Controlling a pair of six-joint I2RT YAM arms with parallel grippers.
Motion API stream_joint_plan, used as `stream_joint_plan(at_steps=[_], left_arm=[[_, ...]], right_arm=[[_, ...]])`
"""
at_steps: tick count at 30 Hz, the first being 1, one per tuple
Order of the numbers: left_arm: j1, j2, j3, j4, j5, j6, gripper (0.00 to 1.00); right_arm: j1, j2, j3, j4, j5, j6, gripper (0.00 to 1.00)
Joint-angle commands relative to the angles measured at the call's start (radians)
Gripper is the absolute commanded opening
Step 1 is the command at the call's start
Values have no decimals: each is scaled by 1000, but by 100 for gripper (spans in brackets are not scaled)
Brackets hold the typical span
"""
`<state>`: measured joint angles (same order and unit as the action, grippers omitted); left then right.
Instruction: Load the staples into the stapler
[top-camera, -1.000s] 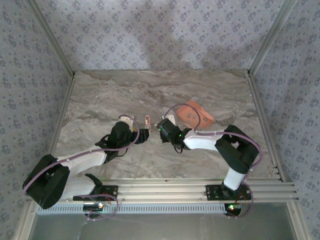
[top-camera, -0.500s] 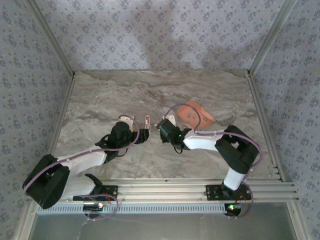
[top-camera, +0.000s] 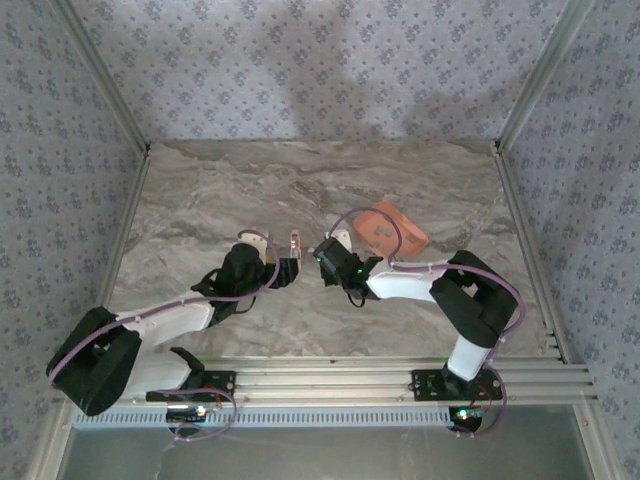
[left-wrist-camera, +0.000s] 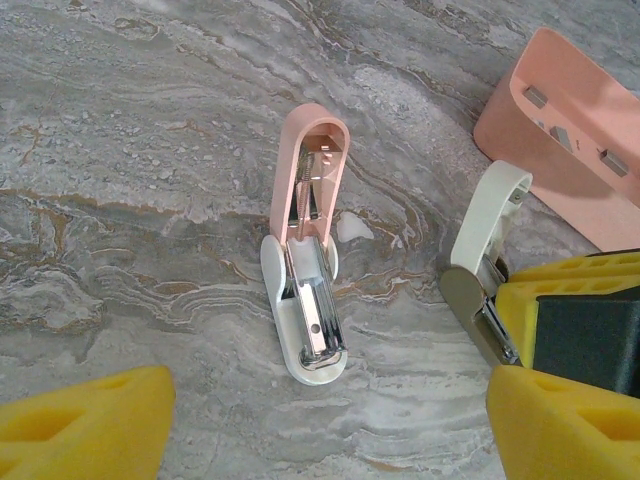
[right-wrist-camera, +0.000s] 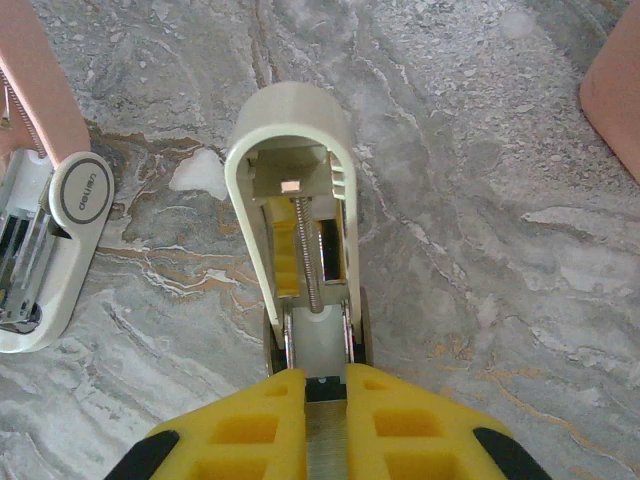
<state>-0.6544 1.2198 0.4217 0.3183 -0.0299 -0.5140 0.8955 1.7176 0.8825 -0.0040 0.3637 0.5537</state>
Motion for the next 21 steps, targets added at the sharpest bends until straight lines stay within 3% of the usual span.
stream_joint_plan(at_steps=[1,21], left_arm=[[4,8,1,33,13,0,82],[4,12,5,35,15,1,81]], right_arm=[[11,11,2,-101,3,19,13],[11,10,7,-99,-10,20,15]])
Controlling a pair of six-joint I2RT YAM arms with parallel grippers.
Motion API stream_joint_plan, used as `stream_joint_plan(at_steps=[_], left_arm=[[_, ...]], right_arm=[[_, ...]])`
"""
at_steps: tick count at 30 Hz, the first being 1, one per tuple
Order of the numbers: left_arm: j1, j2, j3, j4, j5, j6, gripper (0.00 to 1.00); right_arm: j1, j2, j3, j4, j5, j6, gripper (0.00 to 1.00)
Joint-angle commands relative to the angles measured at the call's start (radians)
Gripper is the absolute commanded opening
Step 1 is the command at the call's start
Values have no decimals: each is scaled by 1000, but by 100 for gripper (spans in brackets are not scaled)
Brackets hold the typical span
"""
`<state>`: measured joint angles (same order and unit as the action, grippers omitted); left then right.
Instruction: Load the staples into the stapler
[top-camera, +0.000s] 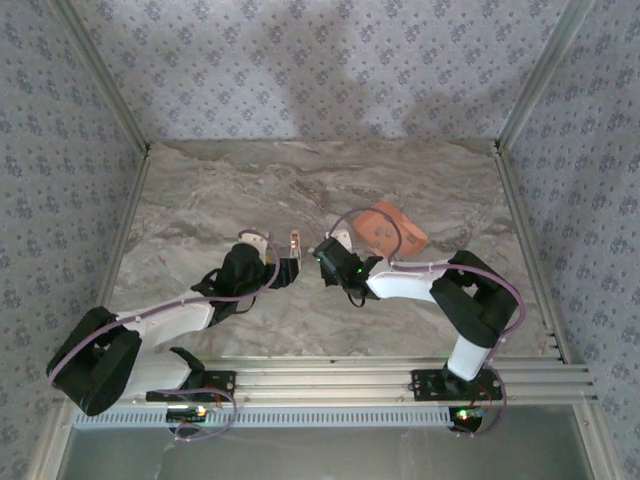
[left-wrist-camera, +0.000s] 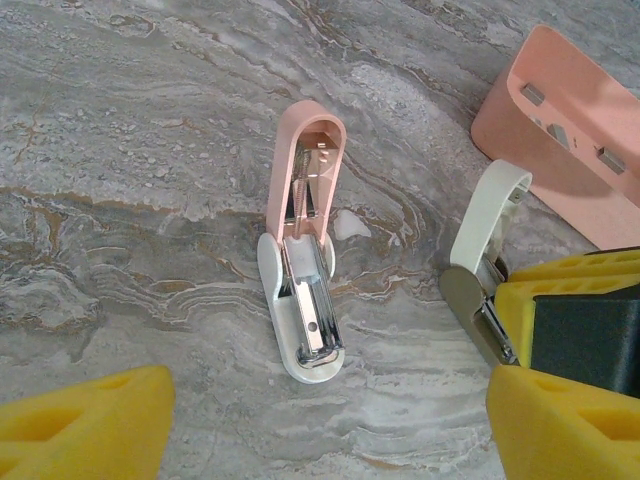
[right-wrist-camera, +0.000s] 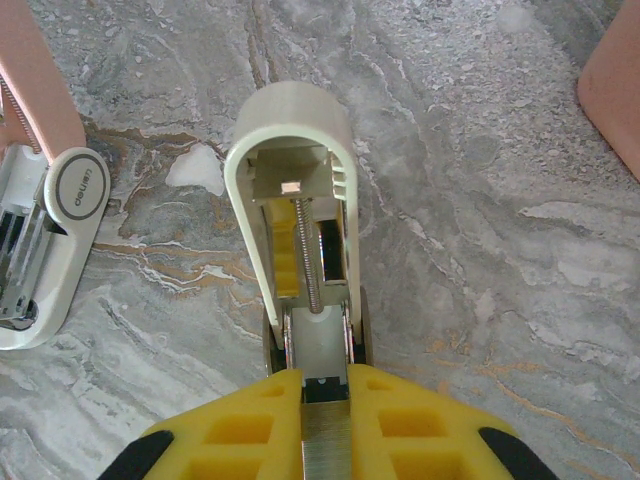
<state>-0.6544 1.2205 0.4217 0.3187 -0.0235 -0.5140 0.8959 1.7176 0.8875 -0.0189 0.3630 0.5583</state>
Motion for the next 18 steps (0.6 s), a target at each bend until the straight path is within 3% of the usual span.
stream_joint_plan(at_steps=[1,18], left_arm=[[5,11,6,35,8,1,81],[4,16,9,37,13,2,81]], right_arm=[[11,10,2,-85,-10,14,16],[8,-24,11,-91,-15,18,26]])
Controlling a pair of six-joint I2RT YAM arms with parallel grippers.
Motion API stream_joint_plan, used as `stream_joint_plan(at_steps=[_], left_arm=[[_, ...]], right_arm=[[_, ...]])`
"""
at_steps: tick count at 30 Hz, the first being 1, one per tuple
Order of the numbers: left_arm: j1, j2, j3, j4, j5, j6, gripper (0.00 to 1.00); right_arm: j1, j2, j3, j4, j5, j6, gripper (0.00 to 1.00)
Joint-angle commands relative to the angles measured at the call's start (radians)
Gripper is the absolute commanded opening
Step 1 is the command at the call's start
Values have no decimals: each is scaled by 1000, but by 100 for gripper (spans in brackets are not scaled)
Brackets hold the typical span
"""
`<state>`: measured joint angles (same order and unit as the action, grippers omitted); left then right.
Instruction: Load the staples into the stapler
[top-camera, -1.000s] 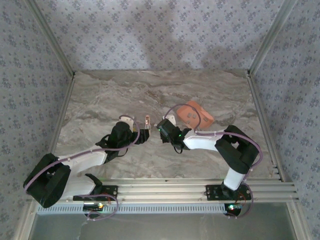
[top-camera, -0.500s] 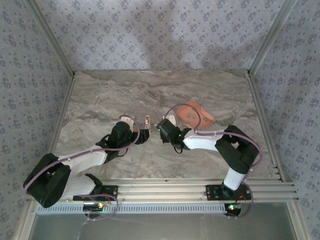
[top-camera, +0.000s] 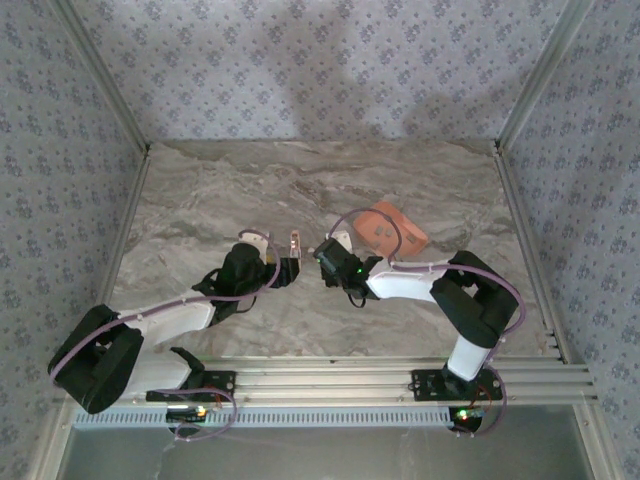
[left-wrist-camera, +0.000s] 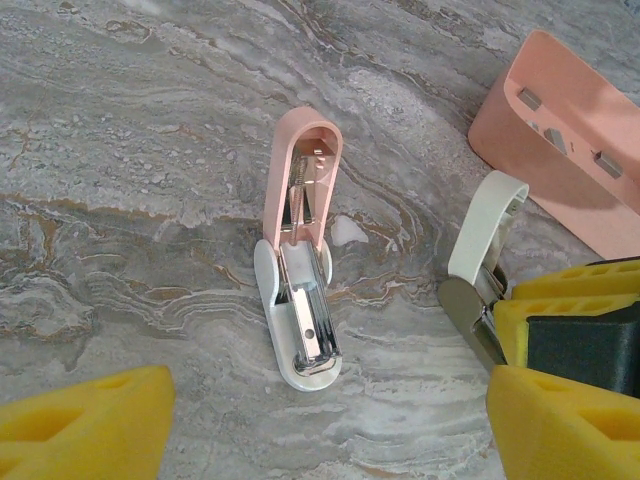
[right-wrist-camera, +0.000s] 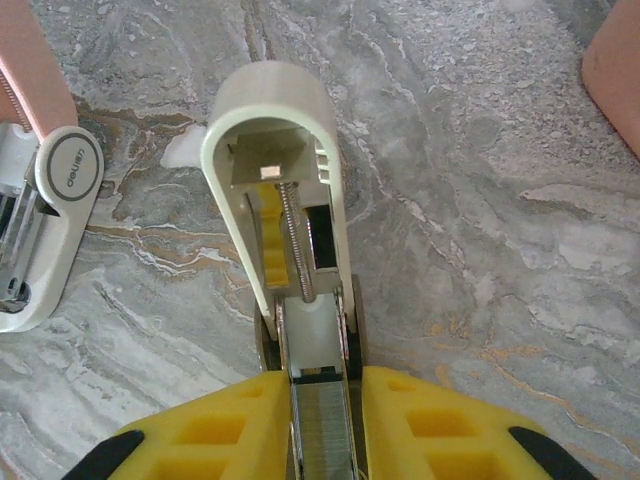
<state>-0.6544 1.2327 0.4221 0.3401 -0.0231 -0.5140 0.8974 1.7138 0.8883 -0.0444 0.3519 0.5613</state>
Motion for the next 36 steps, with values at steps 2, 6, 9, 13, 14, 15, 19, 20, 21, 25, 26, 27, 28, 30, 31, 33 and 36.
stream_joint_plan(at_steps=[2,6,9,13,14,15,19,20,21,25,26,27,28,30,31,33,36], left_arm=[[5,4,9,15,12,2,82],[4,4,9,16,14,2,82],[5,4,8,22,18,3,81],[4,12,9,37,30,4,82],[5,15,9,39,33,4,81],[5,19,10,42,35,5,81],[4,32,15,52,47,3,82],[4,35,17,53,49,3,81],[4,38,19,53,51,2,81],[4,44,24,58,54,5,81],[4,47,24,57,55,5,81],[5,50,26,57,57,6,81],[5,51,28,58,58,6,81],[4,54,29,60,60,6,81],[4,55,30,59,61,6,81],[4,57,30,60,63,5,81],[5,59,32,58,66,5,81]], right_arm=[[6,-32,9,-66,-4,13,28],[5,-68,3,-57,-8,4,29],[-2,-105,-5,-55,-16,-1,30],[-27,-146,-15,-56,-55,1,30],[-36,-153,-18,-52,-70,2,30],[-48,-160,-23,-48,-90,6,30],[-101,-170,-45,-6,-189,26,30],[-112,-168,-51,5,-204,25,30],[-121,-168,-59,13,-223,25,30],[-154,-154,-75,31,-259,24,30],[-158,-149,-77,31,-266,27,30],[-160,-144,-78,32,-272,28,30],[-160,-137,-79,35,-277,30,30],[-162,-126,-80,38,-286,33,30],[-162,-119,-80,40,-289,36,30],[-162,-109,-82,41,-292,39,30],[-162,-97,-83,40,-296,41,27]])
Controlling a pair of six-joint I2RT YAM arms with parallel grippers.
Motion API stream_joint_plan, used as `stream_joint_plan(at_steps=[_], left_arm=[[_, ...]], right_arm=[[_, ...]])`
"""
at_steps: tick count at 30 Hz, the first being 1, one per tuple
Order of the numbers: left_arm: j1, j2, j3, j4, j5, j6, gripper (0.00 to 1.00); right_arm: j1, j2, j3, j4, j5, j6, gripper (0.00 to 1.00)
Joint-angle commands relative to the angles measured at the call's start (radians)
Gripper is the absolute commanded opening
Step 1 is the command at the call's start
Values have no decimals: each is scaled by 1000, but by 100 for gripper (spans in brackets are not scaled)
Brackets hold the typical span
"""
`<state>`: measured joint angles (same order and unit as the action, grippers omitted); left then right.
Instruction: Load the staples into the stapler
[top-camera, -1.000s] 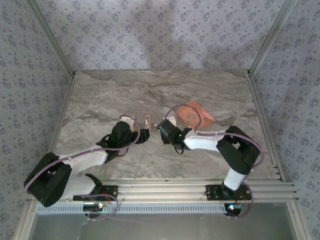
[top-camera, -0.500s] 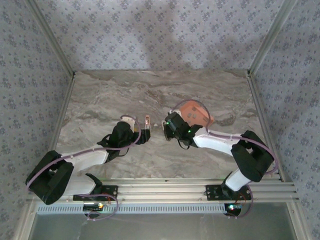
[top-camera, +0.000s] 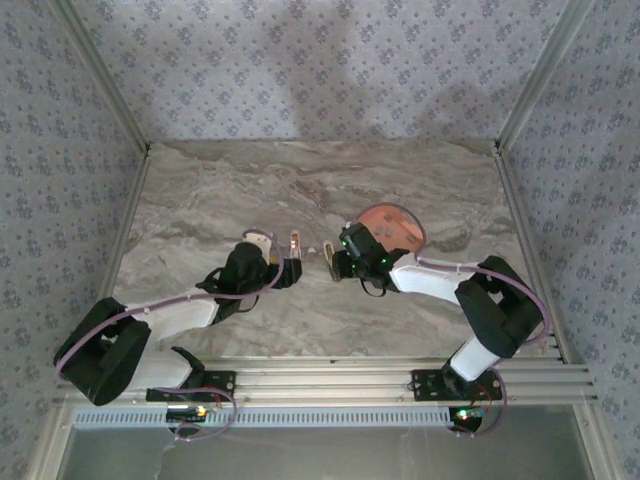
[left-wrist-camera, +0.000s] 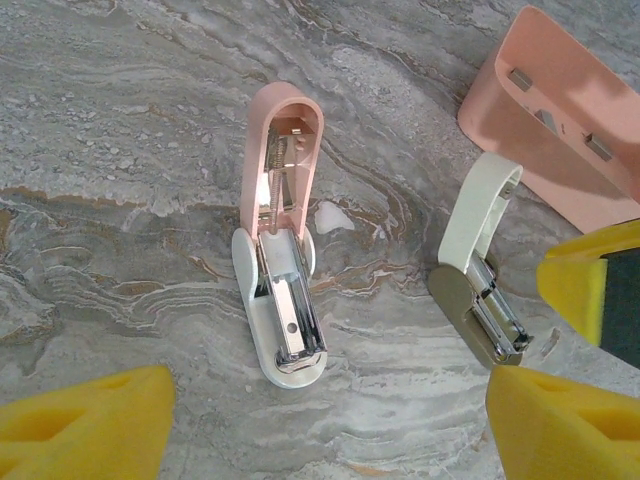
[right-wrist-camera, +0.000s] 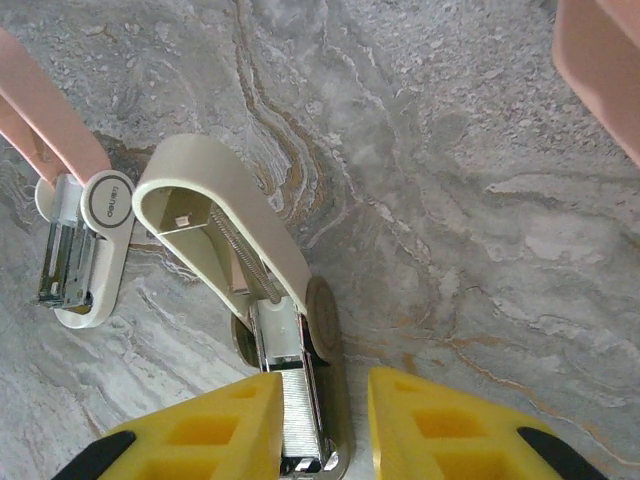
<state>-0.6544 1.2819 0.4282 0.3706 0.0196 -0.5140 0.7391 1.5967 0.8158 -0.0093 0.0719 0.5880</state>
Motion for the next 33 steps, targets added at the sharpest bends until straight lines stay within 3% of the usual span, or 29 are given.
stream_joint_plan(at_steps=[1,33], left_arm=[[4,10,26,27,24,5,81],[5,25,37,18,33,2,81]], right_arm=[[-3,20,-12,4,-18,15,26],[-3,38,-11,-38,-45,17,20]])
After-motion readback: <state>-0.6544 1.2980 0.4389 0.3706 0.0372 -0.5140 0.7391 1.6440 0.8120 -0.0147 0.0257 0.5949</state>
